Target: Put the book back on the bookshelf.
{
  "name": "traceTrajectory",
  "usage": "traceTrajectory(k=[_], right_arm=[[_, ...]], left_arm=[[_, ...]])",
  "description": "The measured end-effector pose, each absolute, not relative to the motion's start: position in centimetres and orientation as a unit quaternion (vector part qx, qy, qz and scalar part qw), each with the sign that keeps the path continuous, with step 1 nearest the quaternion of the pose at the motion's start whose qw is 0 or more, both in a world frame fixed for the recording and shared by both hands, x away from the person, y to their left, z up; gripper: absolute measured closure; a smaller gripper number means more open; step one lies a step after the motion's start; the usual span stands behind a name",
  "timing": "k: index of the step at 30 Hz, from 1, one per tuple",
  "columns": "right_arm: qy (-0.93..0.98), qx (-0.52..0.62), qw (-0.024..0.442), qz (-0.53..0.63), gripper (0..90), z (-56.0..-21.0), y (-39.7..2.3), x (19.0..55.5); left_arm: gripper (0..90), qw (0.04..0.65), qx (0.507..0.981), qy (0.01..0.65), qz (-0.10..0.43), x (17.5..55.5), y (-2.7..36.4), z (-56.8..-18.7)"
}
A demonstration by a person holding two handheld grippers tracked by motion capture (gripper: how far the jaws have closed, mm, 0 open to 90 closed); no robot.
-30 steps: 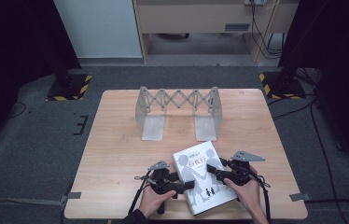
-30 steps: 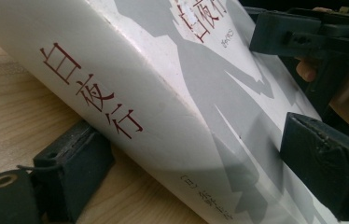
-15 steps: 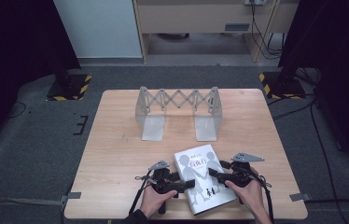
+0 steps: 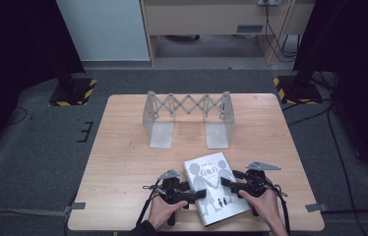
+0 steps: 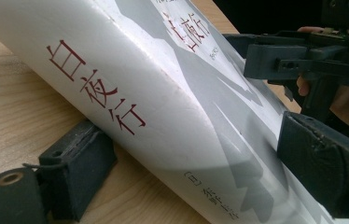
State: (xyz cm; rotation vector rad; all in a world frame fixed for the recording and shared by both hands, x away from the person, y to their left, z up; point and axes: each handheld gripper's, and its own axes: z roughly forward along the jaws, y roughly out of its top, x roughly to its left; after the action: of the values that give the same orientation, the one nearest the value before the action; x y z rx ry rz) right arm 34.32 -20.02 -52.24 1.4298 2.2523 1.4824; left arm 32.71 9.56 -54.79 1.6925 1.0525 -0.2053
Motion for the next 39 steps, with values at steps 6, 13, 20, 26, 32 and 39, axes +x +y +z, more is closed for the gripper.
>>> traceTrajectory(k=[6,13,20,26,32,39], right_arm=[[0.729,0.468,0.021,0.499,31.2,-52.6,-19.8,34.4],[0.735,0.461,0.023,0.497,32.9,-52.4,-19.4,34.3],[0.724,0.461,0.025,0.513,40.0,-51.6,-19.6,34.2],[0.7,0.45,0.023,0.554,46.4,-51.1,-20.0,34.0],[0.705,0.432,0.017,0.562,48.4,-50.9,-19.3,33.8],[0.698,0.435,0.01,0.569,49.1,-51.1,-19.4,34.0]], left_arm=[[12.4,0.542,0.706,0.447,-0.089,32.9,9.6,-54.8],[16.9,0.535,0.701,0.463,-0.092,32.8,9.8,-54.7],[24.5,0.554,0.698,0.447,-0.076,32.8,10.5,-53.4],[27.6,0.579,0.698,0.416,-0.075,32.7,10.3,-52.6],[27.4,0.577,0.697,0.417,-0.086,32.7,9.6,-53.0],[29.4,0.585,0.689,0.42,-0.086,32.9,9.6,-52.9]])
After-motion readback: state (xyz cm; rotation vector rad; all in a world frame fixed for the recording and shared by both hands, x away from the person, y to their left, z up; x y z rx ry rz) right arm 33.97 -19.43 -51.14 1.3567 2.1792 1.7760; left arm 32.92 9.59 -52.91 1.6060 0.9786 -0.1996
